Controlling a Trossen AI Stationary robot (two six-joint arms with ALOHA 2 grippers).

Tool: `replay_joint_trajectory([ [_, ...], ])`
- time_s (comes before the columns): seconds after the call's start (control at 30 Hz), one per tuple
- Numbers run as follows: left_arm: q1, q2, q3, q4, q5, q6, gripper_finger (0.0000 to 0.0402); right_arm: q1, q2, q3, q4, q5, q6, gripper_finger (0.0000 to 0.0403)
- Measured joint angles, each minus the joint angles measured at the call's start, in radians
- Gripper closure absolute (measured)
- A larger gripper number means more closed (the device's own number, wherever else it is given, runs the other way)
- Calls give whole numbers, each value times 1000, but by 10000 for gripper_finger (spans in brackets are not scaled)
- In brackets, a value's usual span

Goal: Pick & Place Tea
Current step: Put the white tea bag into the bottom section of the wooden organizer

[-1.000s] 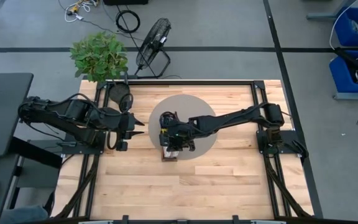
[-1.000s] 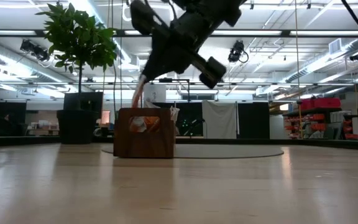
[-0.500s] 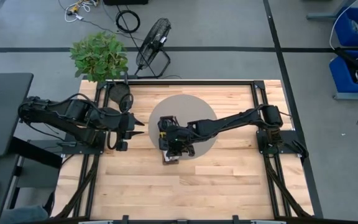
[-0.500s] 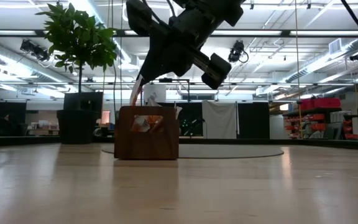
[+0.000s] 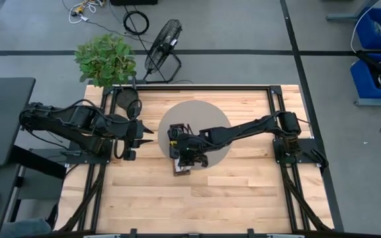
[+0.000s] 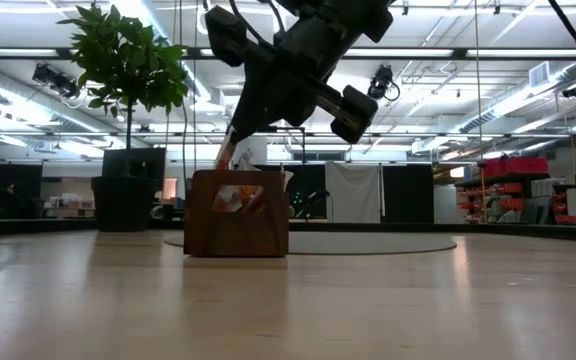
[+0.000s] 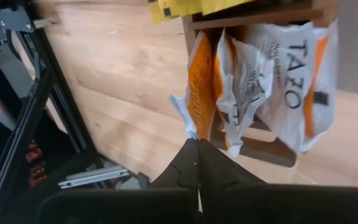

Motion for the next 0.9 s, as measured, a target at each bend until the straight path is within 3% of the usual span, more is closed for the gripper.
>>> replay_joint_trajectory([
  [0.63, 0, 0, 0, 1, 0, -2, 269, -24, 13, 2, 54, 82, -198, 403],
  [0.9, 0, 0, 0, 3, 0, -3, 269, -24, 39, -1, 77, 74, -173, 403],
])
